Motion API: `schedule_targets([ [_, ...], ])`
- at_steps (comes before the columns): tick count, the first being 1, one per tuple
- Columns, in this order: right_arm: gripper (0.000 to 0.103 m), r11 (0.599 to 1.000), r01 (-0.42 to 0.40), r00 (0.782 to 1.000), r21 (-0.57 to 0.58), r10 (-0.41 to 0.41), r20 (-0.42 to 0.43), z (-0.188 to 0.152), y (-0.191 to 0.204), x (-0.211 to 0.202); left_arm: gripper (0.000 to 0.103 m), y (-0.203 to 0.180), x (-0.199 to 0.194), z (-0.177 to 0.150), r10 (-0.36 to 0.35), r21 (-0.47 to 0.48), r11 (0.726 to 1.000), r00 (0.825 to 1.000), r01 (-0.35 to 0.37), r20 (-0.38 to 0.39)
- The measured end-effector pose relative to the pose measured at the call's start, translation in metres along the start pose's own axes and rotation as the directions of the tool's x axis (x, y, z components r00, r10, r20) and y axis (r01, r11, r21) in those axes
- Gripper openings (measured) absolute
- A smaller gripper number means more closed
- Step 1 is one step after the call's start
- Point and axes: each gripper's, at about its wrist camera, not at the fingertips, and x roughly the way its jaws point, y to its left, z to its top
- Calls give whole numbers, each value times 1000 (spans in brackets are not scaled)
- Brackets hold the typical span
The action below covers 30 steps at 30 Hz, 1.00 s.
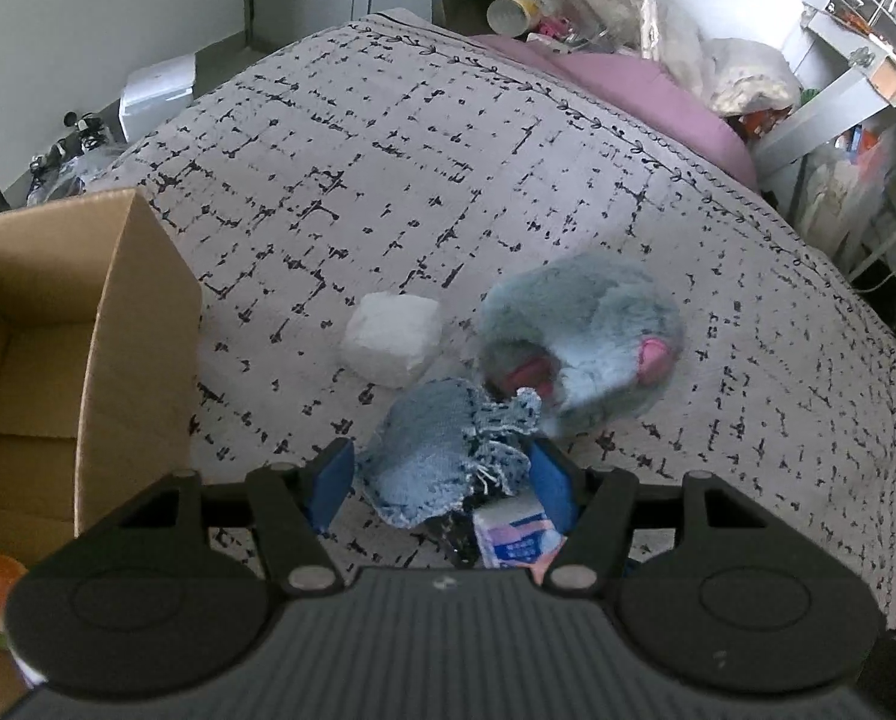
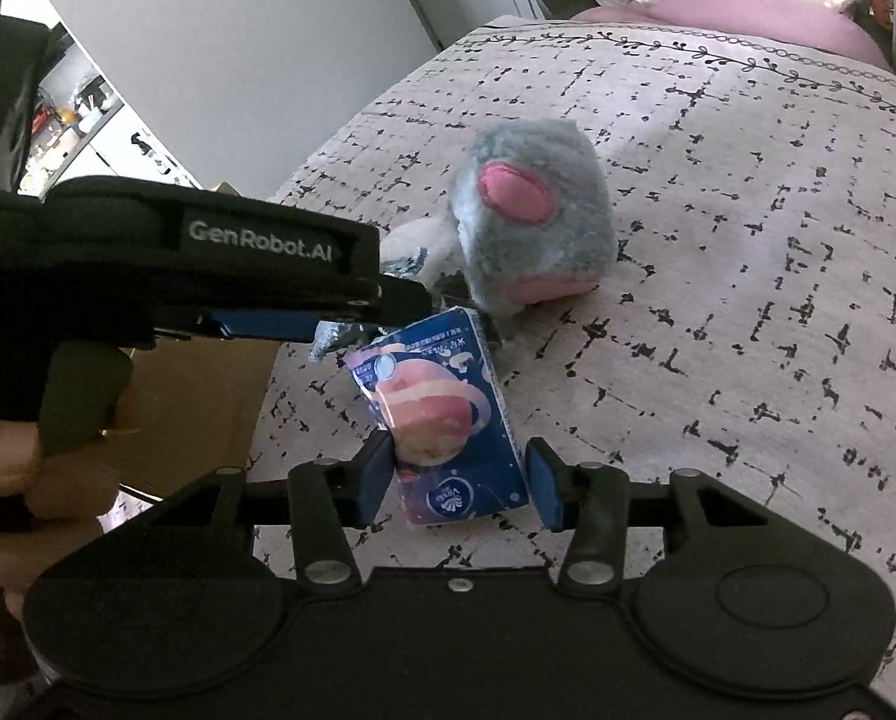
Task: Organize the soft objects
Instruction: 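Grasp the blue knit cloth with the left gripper while the right gripper grasps the juice carton, then carry the blue cloth into the box with the left gripper while the right gripper drops the juice carton in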
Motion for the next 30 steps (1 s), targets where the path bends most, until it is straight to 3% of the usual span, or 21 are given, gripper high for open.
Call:
schedule_targets([
  [2, 46, 1000, 4, 1000, 2, -4, 1, 0, -1, -1, 59, 1, 1, 0, -4, -4, 1000, 1000, 4, 0],
  [4, 45, 1000, 5, 1000, 5, -5, 3, 0, -1, -3, 37, 2, 3, -1, -16, -14, 1000, 1000, 16, -9],
  [7, 45, 1000, 0, 1000, 7, 0, 13, -1, -1, -7, 25, 3, 1, -3, -14, -18, 1000, 1000, 15, 1],
  [30, 44, 1000, -3, 992, 20, 0, 123, 0, 14, -49, 23, 17, -75, -17, -64, -1, 998, 991, 65, 116],
])
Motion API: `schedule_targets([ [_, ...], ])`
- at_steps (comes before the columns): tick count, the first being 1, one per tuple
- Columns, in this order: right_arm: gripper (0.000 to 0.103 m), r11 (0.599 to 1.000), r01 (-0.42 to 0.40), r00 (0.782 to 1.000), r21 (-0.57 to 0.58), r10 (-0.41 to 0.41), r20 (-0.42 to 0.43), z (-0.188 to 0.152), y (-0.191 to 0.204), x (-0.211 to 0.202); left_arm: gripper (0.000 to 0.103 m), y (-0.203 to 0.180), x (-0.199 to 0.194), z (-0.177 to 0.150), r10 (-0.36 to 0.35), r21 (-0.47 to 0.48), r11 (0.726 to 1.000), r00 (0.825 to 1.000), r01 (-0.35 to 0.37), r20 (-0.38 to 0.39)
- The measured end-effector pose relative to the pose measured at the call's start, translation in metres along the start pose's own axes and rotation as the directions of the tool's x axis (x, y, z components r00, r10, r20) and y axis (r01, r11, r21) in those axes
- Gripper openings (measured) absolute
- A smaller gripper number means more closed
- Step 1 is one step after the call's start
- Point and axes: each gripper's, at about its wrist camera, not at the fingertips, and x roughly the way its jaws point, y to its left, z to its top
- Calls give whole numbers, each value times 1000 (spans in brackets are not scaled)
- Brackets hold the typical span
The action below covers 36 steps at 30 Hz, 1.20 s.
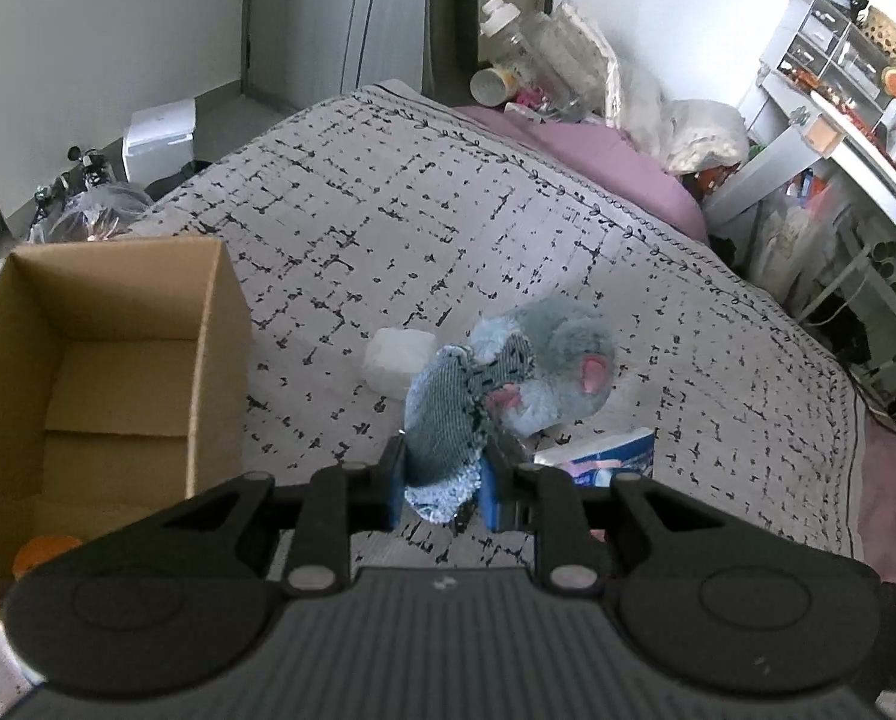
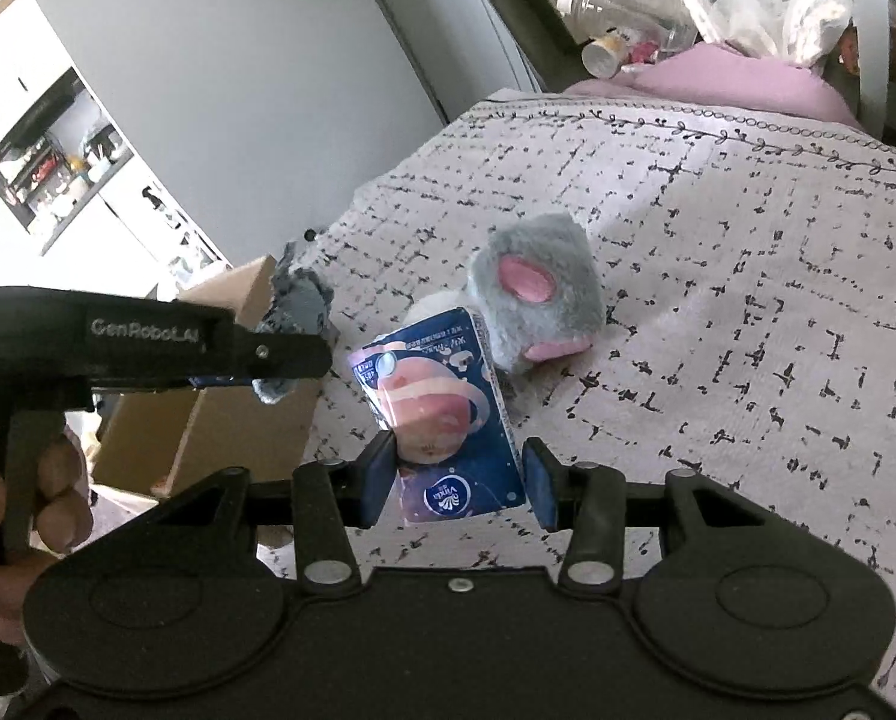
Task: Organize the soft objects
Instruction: 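Carry the blue cloth into the box with the left gripper while the right gripper drops the juice carton in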
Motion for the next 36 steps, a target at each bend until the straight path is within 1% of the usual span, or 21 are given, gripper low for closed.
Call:
schedule_targets([
  [6, 44, 1000, -8, 1000, -8, 8, 30, 0, 14, -14, 23, 8, -25, -6, 0, 8, 1000, 1000, 0, 14],
  [15, 44, 999, -27, 996, -38, 30, 79, 4, 44, -31, 23, 30, -61, -8, 39, -4, 999, 998, -39, 44],
  [18, 44, 999, -30, 996, -31, 33, 86, 6, 52, -34, 23, 37, -71, -7, 52, -14, 999, 997, -51, 51],
  [24, 44, 999, -39, 995, -4, 40, 95, 13, 69, -40, 23, 51, -94, -5, 82, -68, 995, 995, -79, 48],
  [29, 44, 999, -41, 994, 9, 40, 97, 19, 84, -46, 23, 61, -104, -1, 100, -83, 992, 994, -96, 35],
  [36, 44, 999, -28, 996, 18, 27, 86, 28, 102, -47, 23, 80, -113, 6, 106, -110, 989, 994, -102, 29],
])
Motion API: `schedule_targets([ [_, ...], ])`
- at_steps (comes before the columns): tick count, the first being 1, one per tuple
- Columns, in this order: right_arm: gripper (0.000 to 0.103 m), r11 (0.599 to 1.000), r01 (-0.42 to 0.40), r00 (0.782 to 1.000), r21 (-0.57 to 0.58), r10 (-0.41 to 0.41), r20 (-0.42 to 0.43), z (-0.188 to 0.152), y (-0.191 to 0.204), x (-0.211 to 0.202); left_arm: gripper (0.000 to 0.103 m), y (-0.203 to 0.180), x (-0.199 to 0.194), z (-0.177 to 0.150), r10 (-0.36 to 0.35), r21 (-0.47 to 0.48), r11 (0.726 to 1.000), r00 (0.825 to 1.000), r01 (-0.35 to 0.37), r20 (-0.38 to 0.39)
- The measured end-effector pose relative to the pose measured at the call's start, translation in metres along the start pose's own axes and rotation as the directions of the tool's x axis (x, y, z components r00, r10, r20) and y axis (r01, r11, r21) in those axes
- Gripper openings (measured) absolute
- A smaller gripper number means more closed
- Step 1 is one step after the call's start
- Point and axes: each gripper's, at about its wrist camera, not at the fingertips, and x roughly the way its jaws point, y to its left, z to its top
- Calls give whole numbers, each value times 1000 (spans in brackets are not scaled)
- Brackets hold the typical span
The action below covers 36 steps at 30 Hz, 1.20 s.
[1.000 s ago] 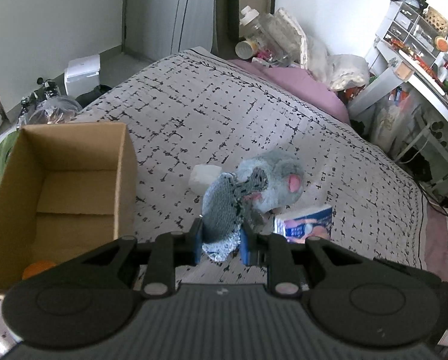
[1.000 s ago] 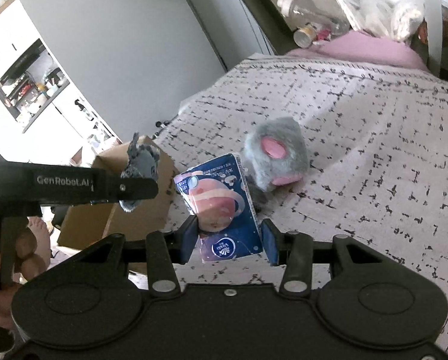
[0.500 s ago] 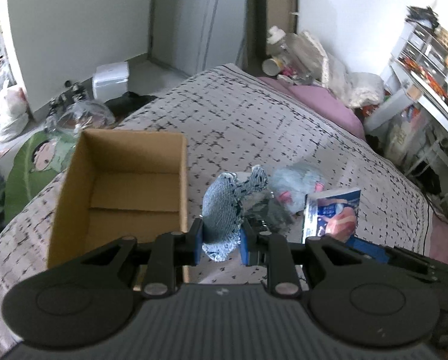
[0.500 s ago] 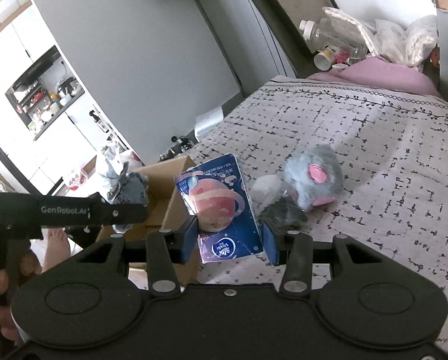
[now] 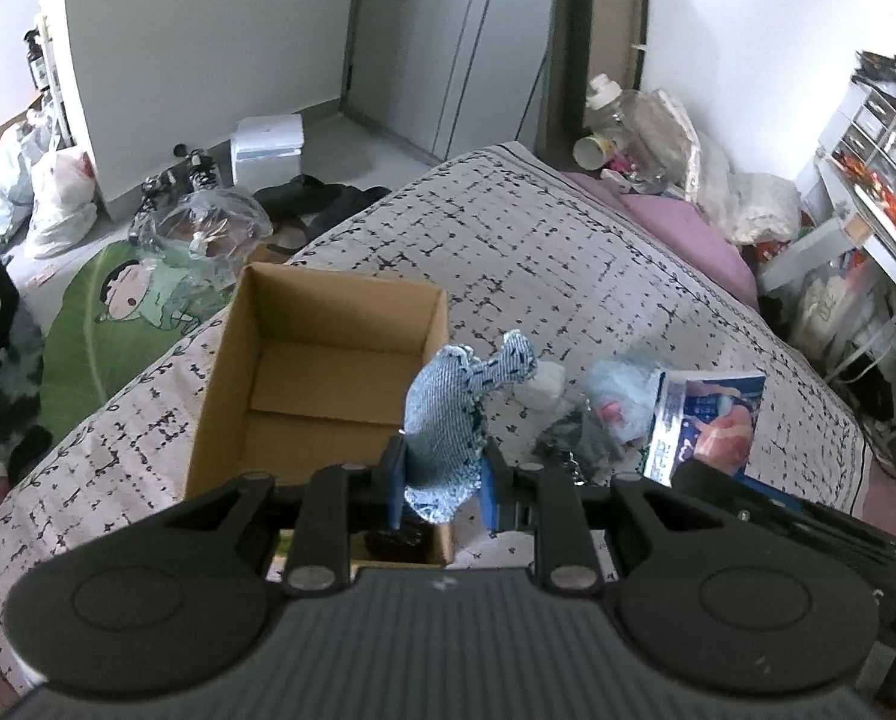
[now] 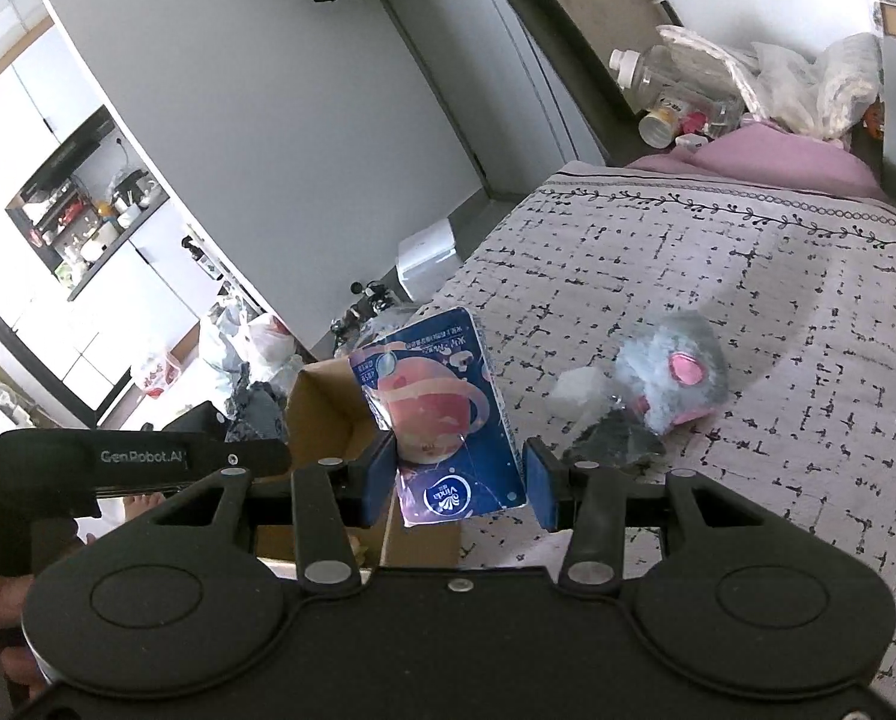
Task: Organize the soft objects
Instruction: 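Carry the blue cloth into the box with the left gripper while the right gripper drops the juice carton in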
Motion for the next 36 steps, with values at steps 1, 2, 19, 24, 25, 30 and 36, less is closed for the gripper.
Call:
schedule_targets([
  [1, 44, 1000, 0, 1000, -1, 0, -2, 1, 2, 1, 23, 3, 0, 2, 1, -1, 1000, 1000, -1, 1],
  [2, 45, 1000, -2, 1000, -3, 2, -3, 3, 5, 3, 23, 6, 0, 3, 3, -3, 1000, 1000, -3, 2],
  [19, 45, 999, -14, 994, -32, 10, -113, 14, 56, 66, 23, 68, 49, 9, 22, -96, 995, 993, -33, -113],
  [24, 45, 999, -18, 987, -33, 13, -158, 12, 69, 85, 23, 83, 67, 8, 35, -116, 992, 988, -53, -153],
  [25, 45, 999, -16, 986, -38, 10, -164, 10, 71, 89, 24, 86, 71, 8, 35, -119, 991, 987, -55, -158],
  [30, 45, 1000, -3, 977, -14, 0, -211, 8, 71, 106, 24, 96, 81, 12, 53, -124, 990, 986, -73, -159],
  [36, 45, 1000, 2, 966, 0, -2, -260, 7, 74, 123, 29, 104, 85, 17, 42, -131, 989, 980, -68, -194],
])
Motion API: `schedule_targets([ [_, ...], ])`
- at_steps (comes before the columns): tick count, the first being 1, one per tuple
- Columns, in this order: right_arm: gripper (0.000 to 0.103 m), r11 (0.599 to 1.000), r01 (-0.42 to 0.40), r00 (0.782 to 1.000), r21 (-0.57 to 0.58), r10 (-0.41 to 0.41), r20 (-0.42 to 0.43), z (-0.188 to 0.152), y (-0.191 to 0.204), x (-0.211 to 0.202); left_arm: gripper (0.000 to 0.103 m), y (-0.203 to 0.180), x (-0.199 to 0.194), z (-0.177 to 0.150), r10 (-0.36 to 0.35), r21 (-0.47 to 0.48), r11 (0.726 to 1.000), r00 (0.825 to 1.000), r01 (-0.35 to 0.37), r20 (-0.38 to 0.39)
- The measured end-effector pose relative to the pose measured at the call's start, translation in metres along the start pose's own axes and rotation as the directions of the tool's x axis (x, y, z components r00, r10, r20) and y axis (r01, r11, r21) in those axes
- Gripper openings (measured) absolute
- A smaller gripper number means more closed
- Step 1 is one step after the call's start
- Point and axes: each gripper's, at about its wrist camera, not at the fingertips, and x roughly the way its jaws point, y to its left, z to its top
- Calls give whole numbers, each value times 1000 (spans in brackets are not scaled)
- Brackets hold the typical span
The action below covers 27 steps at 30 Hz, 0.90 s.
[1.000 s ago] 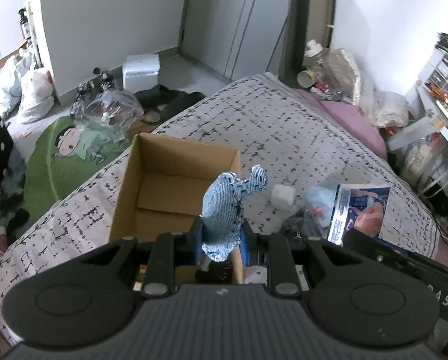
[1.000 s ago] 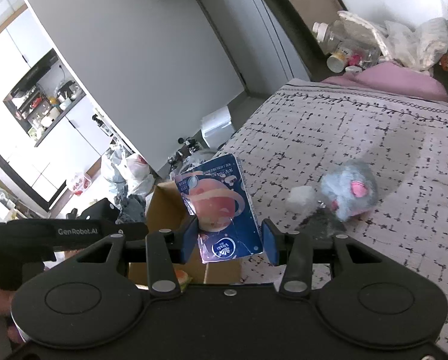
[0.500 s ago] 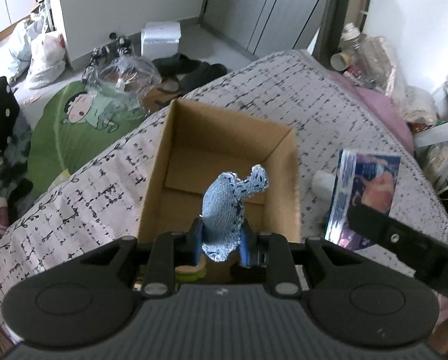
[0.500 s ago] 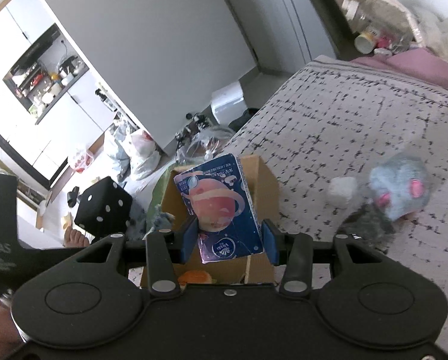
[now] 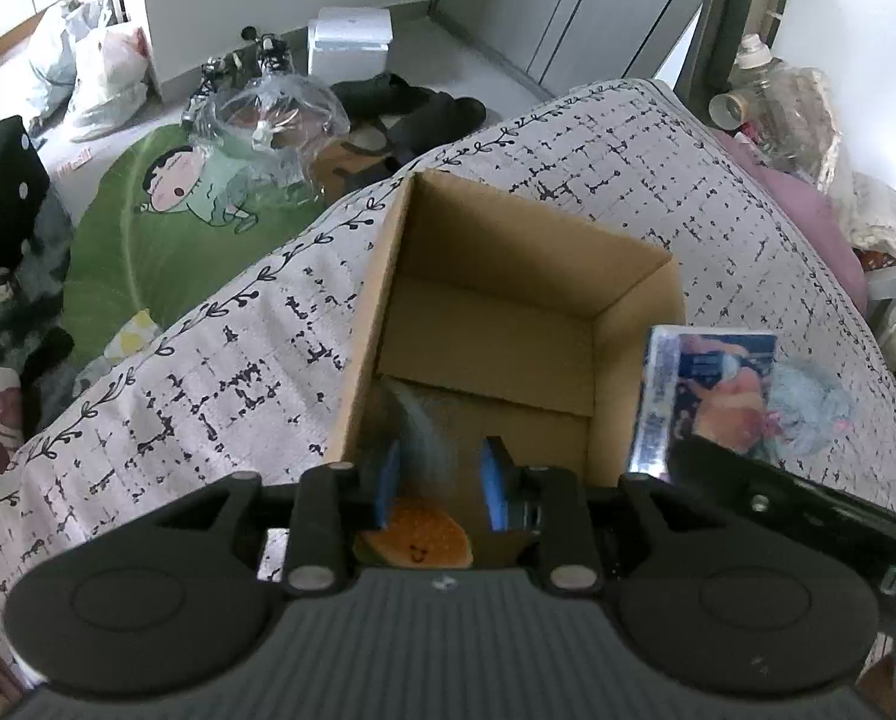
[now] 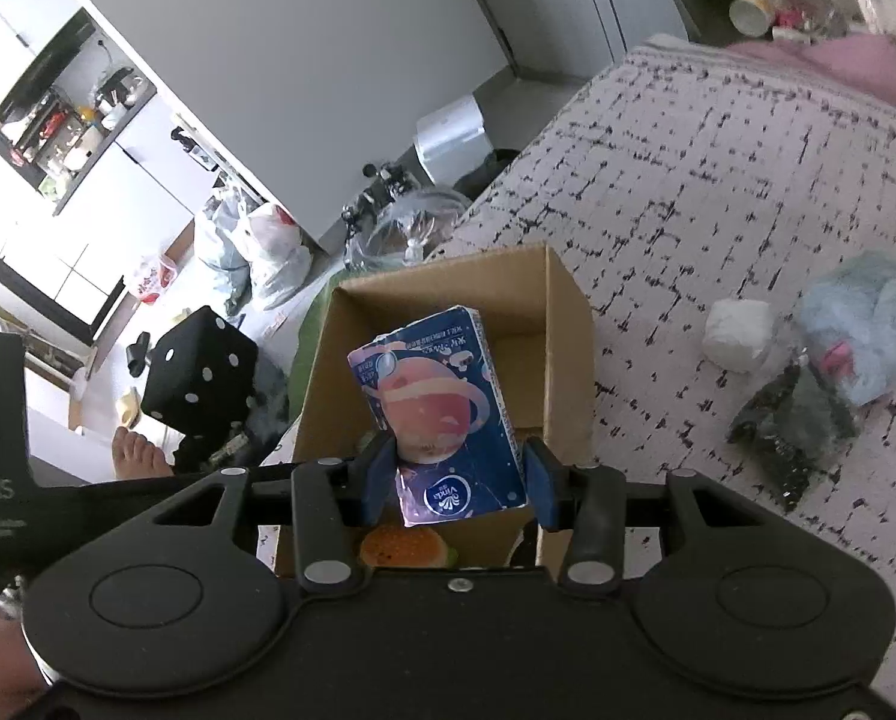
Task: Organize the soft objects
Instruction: 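Carry the blue cloth into the box with the left gripper while the right gripper drops the juice carton in, then withdraw both grippers and move the right gripper toward the grey mouse plush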
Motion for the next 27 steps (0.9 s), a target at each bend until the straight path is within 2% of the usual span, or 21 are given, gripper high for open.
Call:
schedule_targets([
  [2, 45, 1000, 9, 1000, -1, -9, -8, 0, 0, 4, 33, 1, -3, 2, 2, 2, 1000, 1000, -2, 1],
  [6, 45, 1000, 11, 1000, 6, -10, -22, -1, 1, 8, 52, 6, -17, 6, -10, -9, 1000, 1000, 10, 12],
  [8, 46, 1000, 13, 1000, 5, -12, -28, -2, 2, 11, 58, 9, -23, 8, -21, -22, 1000, 999, 22, 28],
  [10, 49, 1000, 9, 999, 1, -8, -38, -3, 5, 14, 68, 9, -29, 10, -18, -33, 999, 999, 19, 40],
  [14, 53, 1000, -10, 999, 8, 10, -51, -5, 6, 13, 70, 3, -41, 11, -30, -8, 1000, 997, 30, 75],
  [16, 64, 1000, -10, 999, 11, 11, -48, -6, 5, 7, 77, -1, -47, 10, -21, 3, 1000, 996, 21, 83],
  [20, 74, 1000, -11, 1000, 5, 11, -16, -8, -1, -11, 90, -7, -56, 5, -9, -1, 1000, 995, 9, 104],
  [22, 83, 1000, -9, 1000, 0, 9, 3, -10, -6, -23, 96, -8, -61, 3, -14, -1, 1000, 994, 14, 110],
  [24, 85, 1000, -3, 1000, -10, 3, 22, -12, -11, -34, 103, -11, -65, -1, -28, 8, 1000, 993, 27, 118],
  [27, 93, 1000, 2, 999, -19, -1, 43, -16, -19, -48, 103, -16, -70, -6, -50, 13, 999, 991, 49, 124],
])
